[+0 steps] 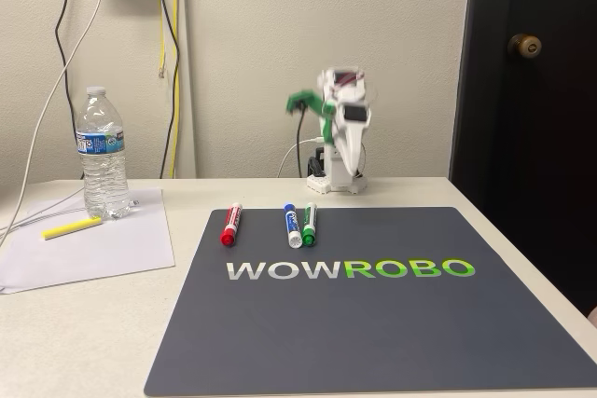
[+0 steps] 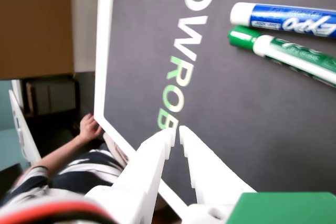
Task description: Pick up the red marker.
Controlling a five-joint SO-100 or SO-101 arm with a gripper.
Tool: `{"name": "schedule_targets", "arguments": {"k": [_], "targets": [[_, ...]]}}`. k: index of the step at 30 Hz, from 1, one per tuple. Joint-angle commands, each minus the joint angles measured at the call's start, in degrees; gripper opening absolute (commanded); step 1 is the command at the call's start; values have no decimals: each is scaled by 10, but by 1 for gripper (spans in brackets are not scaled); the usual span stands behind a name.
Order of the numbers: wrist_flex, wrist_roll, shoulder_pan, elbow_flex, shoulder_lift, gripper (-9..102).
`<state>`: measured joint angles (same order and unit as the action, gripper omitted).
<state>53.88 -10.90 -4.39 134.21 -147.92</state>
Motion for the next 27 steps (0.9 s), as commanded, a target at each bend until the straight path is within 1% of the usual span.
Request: {"name": "schedule_targets", "arguments": {"k": [1, 4, 6, 11, 14, 16, 19, 27], "targets": [[103, -111, 47, -171, 83, 0], [162, -258, 107, -275, 156, 0], [177, -360, 144, -321, 200, 0], [140, -582, 219, -338, 275, 0], [113, -685, 244, -338, 325, 0], [103, -732, 257, -346, 367, 0], [113, -779, 274, -388, 437, 0], [190, -915, 329, -512, 560, 0]]}}
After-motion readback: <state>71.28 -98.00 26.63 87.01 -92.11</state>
